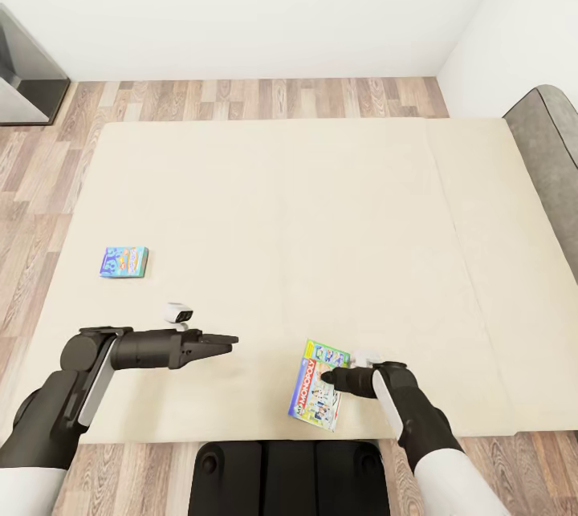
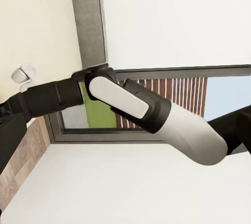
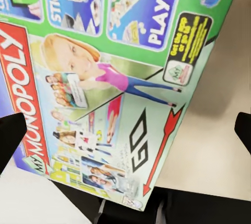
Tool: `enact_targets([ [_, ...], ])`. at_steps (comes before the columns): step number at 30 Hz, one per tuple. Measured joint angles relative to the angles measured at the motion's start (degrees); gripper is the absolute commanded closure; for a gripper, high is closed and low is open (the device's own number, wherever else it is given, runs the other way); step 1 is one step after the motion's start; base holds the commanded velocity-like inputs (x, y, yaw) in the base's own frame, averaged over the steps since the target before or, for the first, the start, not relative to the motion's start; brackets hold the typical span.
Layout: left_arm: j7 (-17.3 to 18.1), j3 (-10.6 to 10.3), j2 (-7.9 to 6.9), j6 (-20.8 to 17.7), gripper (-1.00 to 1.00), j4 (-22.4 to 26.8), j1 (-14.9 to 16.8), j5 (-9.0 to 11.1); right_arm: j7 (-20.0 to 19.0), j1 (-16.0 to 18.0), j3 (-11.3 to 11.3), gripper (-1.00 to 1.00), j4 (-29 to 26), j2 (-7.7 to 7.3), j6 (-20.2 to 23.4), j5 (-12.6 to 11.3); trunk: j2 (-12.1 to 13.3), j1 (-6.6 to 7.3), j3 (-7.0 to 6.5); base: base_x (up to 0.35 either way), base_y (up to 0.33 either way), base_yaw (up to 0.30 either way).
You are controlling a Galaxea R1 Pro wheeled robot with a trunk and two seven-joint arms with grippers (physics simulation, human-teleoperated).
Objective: Put all the toys in the child's room - the three board games (two on the bed and one on the table), the two jigsaw puzzles on the table, and the tennis ball on the table - inside the toy box on the table in the child's room.
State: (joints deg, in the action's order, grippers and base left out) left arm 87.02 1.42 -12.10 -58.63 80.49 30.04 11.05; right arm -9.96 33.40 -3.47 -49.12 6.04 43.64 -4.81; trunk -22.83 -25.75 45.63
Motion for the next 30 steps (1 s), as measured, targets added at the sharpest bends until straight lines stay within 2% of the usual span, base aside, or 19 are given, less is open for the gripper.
enact_targets([
  [3, 0.00, 0.03, 0.00, 0.00, -1.00, 0.00, 0.00, -0.04, 0.13, 0.28, 0.05, -1.00, 0.28, 0.18, -1.65, 0.03, 0.00, 0.00, 0.00, 0.000, 0.000, 0.000],
  [17, -0.08, 0.08, 0.06, 0.08, -1.00, 0.00, 0.00, -0.27, 0.34, 0.50, 0.10, -1.00, -0.19, 0.20, -2.82, 0.08, 0.00, 0.00, 0.00, 0.000, 0.000, 0.000],
  [23, -0.12, 0.09, 0.00, 0.14, -1.00, 0.00, 0.00, -0.31, 0.33, 2.54, 0.27, -1.00, 0.26, 0.34, -4.95, 0.21, 0.00, 0.00, 0.00, 0.000, 0.000, 0.000],
  [30, -0.22, 0.15, 0.07, 0.17, -1.00, 0.00, 0.00, -0.41, -0.12, 2.93, 0.36, -1.00, 0.31, 0.51, -6.15, 0.33, 0.00, 0.00, 0.00, 0.000, 0.000, 0.000],
])
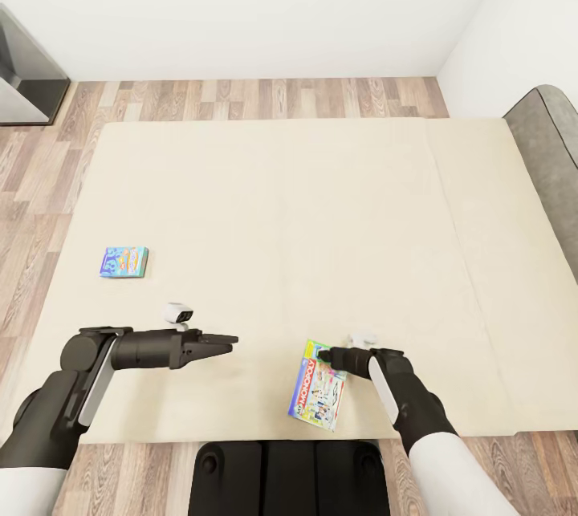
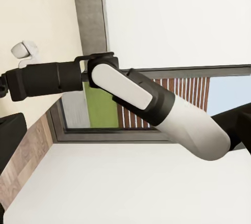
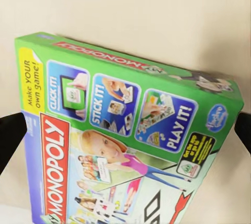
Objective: Put all the toys in the child's room - the three board games (two on the bed and one on the table), the two jigsaw puzzles on the table, and the tennis ball on the table - inside the toy box on the table in the child's room.
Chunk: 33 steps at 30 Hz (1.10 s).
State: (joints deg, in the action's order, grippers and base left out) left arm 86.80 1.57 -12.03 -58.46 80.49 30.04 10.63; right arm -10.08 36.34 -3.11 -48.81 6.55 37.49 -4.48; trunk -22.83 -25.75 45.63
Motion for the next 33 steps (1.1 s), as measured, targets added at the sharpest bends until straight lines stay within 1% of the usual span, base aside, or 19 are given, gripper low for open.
enact_targets([
  [11, 0.06, 0.03, -0.10, 0.00, -1.00, 0.00, 0.00, 0.03, -0.05, -0.04, 0.08, -1.00, 0.19, -0.17, -0.30, 0.05, 0.00, 0.00, 0.00, 0.000, 0.000, 0.000],
  [15, 0.05, 0.03, -0.02, 0.00, -1.00, 0.00, 0.00, 0.02, -0.05, -0.05, 0.10, -1.00, 0.90, -0.62, -0.21, -0.11, 0.00, 0.00, 0.00, 0.000, 0.000, 0.000],
  [24, -0.16, -0.08, 0.02, 0.00, -1.00, 0.00, 0.00, -0.11, -0.05, -0.05, 0.01, -1.00, 4.27, -0.46, -0.45, -0.19, 0.00, 0.00, 0.00, 0.000, 0.000, 0.000],
  [33, -0.18, -0.13, 0.04, 0.00, -1.00, 0.00, 0.00, -0.09, -0.05, -0.05, -0.05, -1.00, 4.81, -0.24, -0.50, -0.23, 0.00, 0.00, 0.22, 0.000, 0.000, 0.000],
])
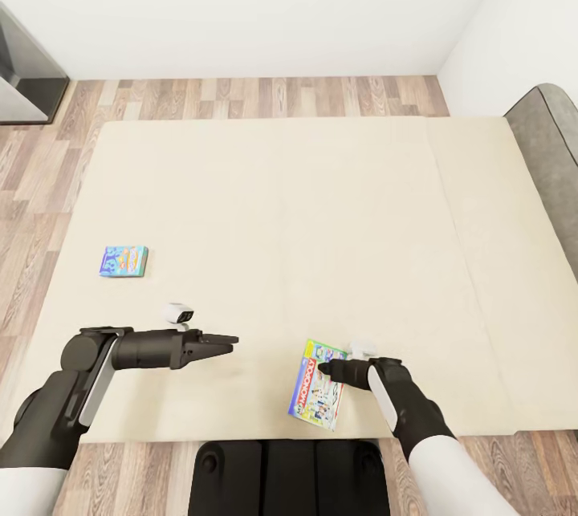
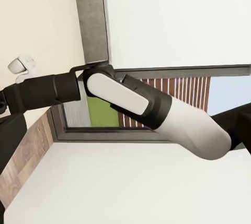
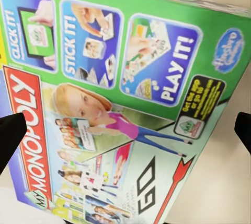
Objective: Put all the toys in the child's room - the three board games (two on the bed and one on the table), the two jigsaw puzzles on the table, and the tennis ball on the table - inside the toy box on the table in the child's room.
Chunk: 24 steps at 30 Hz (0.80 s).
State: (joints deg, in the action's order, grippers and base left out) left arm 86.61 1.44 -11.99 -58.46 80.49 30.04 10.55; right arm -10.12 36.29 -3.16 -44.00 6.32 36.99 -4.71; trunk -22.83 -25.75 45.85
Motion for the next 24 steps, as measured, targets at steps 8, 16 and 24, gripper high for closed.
enact_targets([
  [8, 0.01, 0.02, 0.04, 0.00, -1.00, 0.00, 0.00, 0.02, 0.00, 0.00, 0.00, -1.00, 0.03, 0.08, 0.01, 0.00, 0.00, 0.00, 0.54, 0.000, 0.000, 0.000],
  [16, -0.03, -0.04, 0.06, 0.00, -1.00, 0.00, 0.00, -0.02, 0.00, 0.00, 0.00, -1.00, 0.03, 0.12, 0.00, 0.00, 0.00, 0.00, 0.97, 0.000, 0.000, 0.000],
  [24, -0.02, 0.03, 0.06, 0.00, -1.00, 0.00, 0.00, -0.04, 0.00, 0.00, 0.00, -1.00, 0.03, 0.20, -0.05, 0.00, 0.00, 0.00, 1.03, 0.000, 0.000, 0.000],
])
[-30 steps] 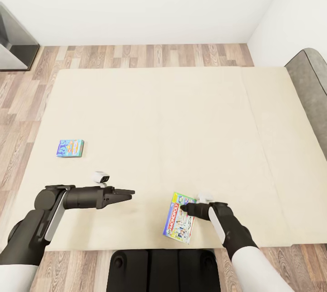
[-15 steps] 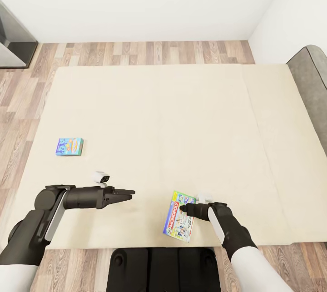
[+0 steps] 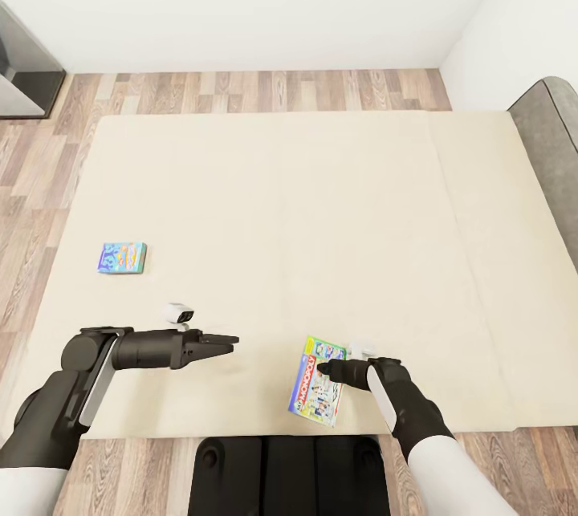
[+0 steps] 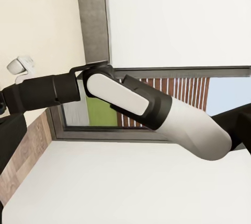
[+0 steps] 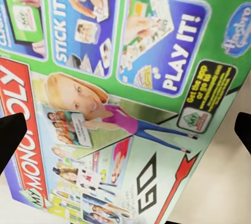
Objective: Put all the toys in the child's room - the three board games (two on the bed and one on the table), the two jigsaw puzzles on the table, and the tennis ball on the table - inside the toy box on the table in the child's room.
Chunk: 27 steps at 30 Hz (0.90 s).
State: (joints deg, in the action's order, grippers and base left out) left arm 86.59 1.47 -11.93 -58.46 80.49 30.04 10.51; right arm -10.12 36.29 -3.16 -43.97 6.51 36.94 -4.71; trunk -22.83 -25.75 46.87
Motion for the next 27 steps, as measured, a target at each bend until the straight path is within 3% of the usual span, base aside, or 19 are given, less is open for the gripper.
enact_targets([
  [27, -0.01, -0.08, 0.00, 0.00, -1.00, 0.00, 0.00, 0.00, 0.00, 0.00, 0.09, -1.00, -0.03, 0.11, 0.00, 0.00, 0.00, 0.00, 0.09, 0.000, 0.000, 0.000],
])
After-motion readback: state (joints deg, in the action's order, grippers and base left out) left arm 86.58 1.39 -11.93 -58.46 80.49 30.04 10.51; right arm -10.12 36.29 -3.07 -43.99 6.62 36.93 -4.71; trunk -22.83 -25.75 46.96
